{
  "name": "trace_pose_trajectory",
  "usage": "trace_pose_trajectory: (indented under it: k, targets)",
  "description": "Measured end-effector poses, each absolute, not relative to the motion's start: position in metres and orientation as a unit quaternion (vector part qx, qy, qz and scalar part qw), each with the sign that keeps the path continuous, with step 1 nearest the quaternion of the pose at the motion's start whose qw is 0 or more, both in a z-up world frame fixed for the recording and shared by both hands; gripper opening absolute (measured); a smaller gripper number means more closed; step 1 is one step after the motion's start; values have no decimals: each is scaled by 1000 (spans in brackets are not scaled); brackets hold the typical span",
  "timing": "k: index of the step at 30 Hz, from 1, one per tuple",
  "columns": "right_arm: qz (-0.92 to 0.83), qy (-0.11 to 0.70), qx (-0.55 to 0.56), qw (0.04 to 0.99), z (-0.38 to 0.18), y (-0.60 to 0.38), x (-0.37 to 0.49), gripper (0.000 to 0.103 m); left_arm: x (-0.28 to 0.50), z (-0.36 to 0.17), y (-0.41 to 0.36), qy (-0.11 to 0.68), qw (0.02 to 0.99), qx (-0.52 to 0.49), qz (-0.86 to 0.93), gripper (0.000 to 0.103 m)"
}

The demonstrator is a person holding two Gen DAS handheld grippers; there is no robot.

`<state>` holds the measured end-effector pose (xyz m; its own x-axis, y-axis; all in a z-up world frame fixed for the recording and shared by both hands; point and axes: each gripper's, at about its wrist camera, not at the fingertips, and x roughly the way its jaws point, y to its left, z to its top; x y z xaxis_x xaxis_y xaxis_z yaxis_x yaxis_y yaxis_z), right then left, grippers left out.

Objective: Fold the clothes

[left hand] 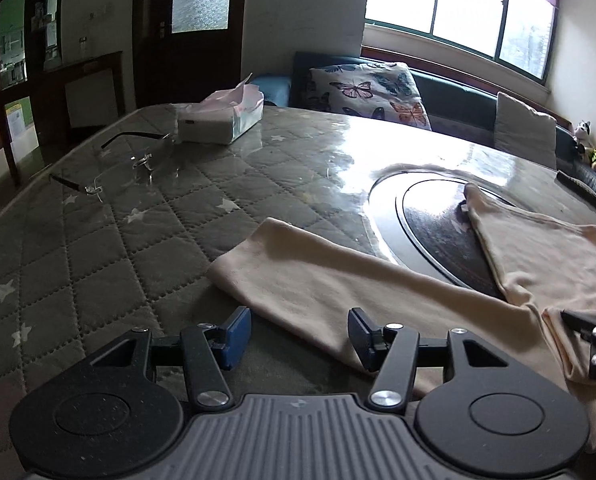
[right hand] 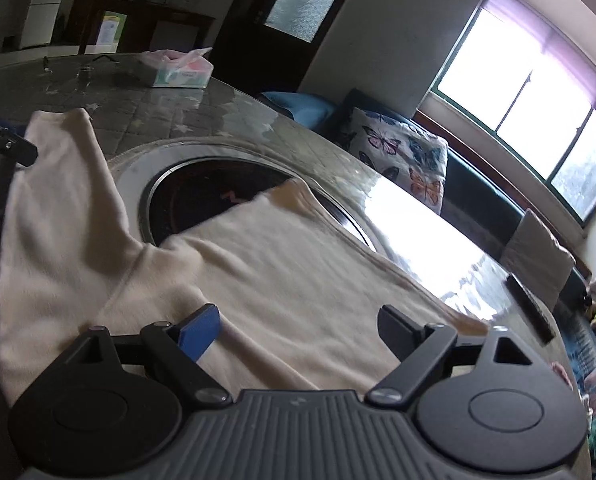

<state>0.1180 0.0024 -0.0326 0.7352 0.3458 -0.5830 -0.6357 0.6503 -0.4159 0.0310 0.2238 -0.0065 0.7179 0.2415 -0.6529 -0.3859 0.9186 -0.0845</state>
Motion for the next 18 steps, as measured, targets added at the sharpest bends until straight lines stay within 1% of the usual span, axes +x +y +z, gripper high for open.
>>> trace_pose_trajectory:
  k: [4,9,14,16,18]
  targets:
    - [287,221,-319,876,-30,6,112,89,34,-7,228,332,920,-114,174,57]
    - [308,228,-325,864,-28,3,104,90,40,-8,233,325,919,-125,182,55]
    - [315,224,-310,869,-21,-4,98,90,36,-6,241,312,910,-162,218,54]
    - [319,220,-301,871,-15,-9,95,90,34,-6,244,307,908,-166,233,52]
    - [324,217,-295,872,-10,-14,92,90,36,-6,247,307,903,-167,248,48]
